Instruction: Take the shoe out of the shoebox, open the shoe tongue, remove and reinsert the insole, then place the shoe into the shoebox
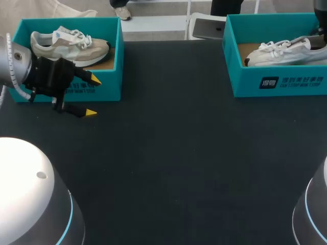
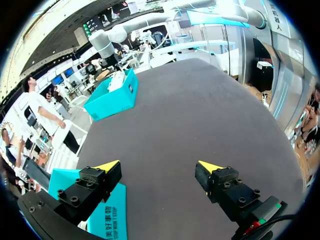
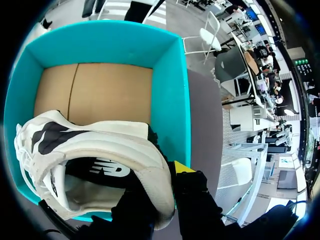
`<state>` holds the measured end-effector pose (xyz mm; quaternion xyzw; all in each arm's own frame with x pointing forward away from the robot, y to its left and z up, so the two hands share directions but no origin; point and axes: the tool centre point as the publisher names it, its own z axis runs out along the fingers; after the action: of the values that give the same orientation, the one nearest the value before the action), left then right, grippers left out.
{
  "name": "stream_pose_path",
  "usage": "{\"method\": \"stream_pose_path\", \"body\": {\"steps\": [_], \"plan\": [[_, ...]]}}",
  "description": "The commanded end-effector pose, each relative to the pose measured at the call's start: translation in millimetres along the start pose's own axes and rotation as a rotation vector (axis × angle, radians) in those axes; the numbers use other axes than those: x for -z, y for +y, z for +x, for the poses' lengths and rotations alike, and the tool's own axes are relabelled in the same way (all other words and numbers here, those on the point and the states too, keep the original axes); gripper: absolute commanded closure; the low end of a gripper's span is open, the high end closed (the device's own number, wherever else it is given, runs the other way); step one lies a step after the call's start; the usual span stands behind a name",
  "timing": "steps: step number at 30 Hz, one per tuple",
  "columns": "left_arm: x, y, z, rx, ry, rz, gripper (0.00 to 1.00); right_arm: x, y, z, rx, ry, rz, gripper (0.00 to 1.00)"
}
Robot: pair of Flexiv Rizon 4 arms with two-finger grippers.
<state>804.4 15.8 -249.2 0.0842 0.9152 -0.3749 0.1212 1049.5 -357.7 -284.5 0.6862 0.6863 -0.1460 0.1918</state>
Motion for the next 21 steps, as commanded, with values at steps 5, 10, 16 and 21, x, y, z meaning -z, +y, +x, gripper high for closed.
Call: {"method": "stream_pose_path", "body": {"steps": [5,10,16,21], "plan": [[-0.2,-0.1,0.1,0.000,0.001,-0.003,0.00,-12.5,-5.6,7.9,-0.014,-0.008,0.001,1.00],[-0.2,-0.1,0.1,0.000,0.001,-0.003,0.00,-20.5,-6.9,16.2,-0.021,0.005,0.011,1.00],[-0.2,-0.1,0.1,0.000,0.001,-0.003,0.00,-32.3,-7.7,28.5,-0.020,0.023,0.026,1.00],[-0.2,-0.1,0.1,0.000,0.001,-0.003,0.00,-44.3,-9.8,34.7,-0.023,0.028,0.048,1.00]]}}
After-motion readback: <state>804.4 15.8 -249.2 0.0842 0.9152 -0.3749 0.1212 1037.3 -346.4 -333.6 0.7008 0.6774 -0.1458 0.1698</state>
